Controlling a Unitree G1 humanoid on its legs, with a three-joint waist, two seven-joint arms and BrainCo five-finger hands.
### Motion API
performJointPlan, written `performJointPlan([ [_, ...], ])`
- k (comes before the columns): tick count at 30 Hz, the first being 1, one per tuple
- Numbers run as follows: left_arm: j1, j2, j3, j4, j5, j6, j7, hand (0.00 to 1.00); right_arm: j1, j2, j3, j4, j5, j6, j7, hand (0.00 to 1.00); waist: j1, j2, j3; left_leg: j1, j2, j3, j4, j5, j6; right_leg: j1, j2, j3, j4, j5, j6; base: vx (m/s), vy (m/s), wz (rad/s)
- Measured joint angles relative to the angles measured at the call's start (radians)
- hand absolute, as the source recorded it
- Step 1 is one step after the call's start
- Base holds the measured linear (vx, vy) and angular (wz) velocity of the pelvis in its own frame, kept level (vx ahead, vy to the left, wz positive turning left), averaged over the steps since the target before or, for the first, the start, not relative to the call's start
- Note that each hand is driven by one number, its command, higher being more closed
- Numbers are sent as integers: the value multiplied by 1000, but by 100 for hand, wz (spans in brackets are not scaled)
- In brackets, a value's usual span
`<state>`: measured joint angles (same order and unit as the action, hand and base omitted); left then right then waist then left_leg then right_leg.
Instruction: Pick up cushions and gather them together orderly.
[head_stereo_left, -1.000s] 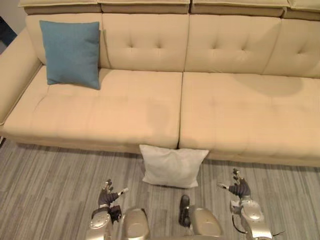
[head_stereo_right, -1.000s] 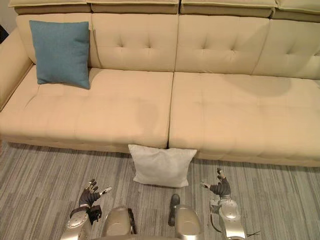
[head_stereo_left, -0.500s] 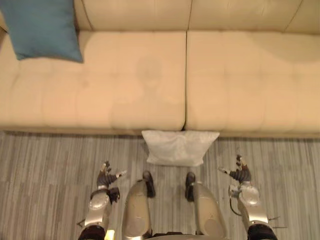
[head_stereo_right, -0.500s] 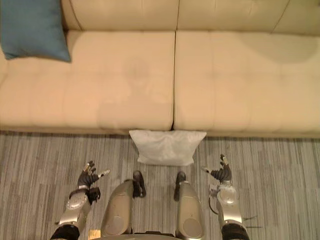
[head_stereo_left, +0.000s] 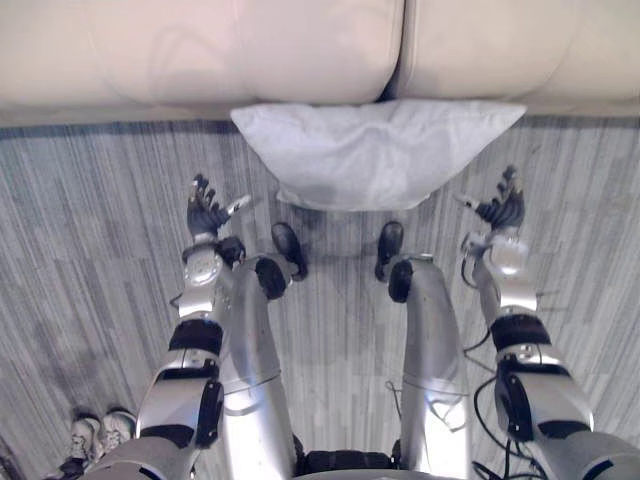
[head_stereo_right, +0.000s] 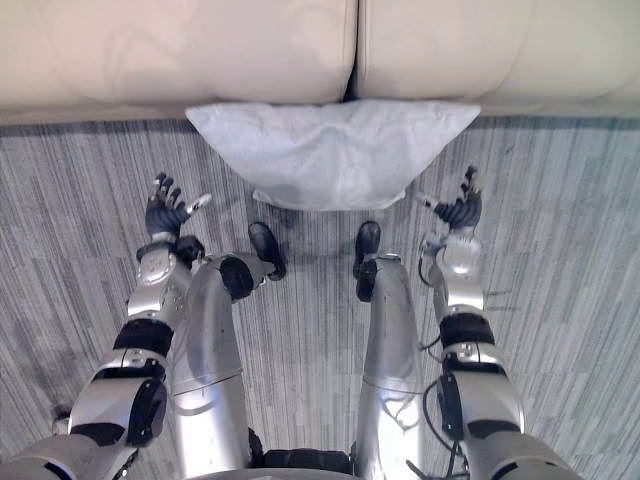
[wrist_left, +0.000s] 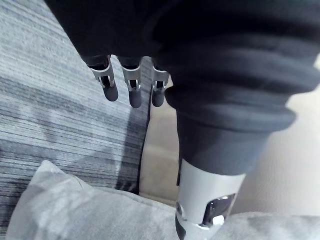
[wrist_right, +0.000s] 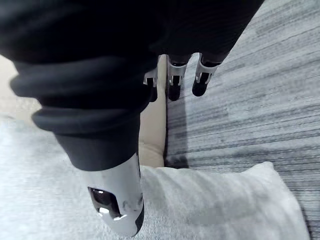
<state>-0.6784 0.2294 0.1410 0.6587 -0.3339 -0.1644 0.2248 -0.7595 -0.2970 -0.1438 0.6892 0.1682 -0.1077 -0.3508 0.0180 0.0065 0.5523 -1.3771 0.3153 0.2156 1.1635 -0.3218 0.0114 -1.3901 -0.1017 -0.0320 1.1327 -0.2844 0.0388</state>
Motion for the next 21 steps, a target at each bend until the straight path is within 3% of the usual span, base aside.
performJointPlan([
  [6, -156, -21, -101, -26, -7, 0, 30, 0, -171, 43, 105, -9, -2, 1, -63, 0, -1, 0, 0, -102, 23, 8, 27, 12, 16, -105, 9, 4, 15, 29, -2, -73, -2, -9],
  [7, -177, -24, -114, -26, -6, 0, 40, 100, -189, 56, 117, -10, -5, 1, -70, 100, -2, 0, 0, -109, 27, 8, 34, 12, 17, -112, 11, 4, 20, 29, -3, -40, 15, -8],
  [15, -227, 4, -148, -53, 2, 13, 102, 100, -181, 81, 156, -123, -21, 9, -110, 100, -11, 0, 0, -129, 36, 3, 44, 15, 13, -140, 15, 0, 42, 28, -3, -41, 11, -1],
  [21, -87, 12, -170, -227, 15, 29, 133, 100, -45, 88, 211, -310, -21, 9, -108, 100, -26, 2, -2, -71, 49, -13, 51, 16, 10, -67, 26, -15, 33, 30, -7, -42, 16, -4],
])
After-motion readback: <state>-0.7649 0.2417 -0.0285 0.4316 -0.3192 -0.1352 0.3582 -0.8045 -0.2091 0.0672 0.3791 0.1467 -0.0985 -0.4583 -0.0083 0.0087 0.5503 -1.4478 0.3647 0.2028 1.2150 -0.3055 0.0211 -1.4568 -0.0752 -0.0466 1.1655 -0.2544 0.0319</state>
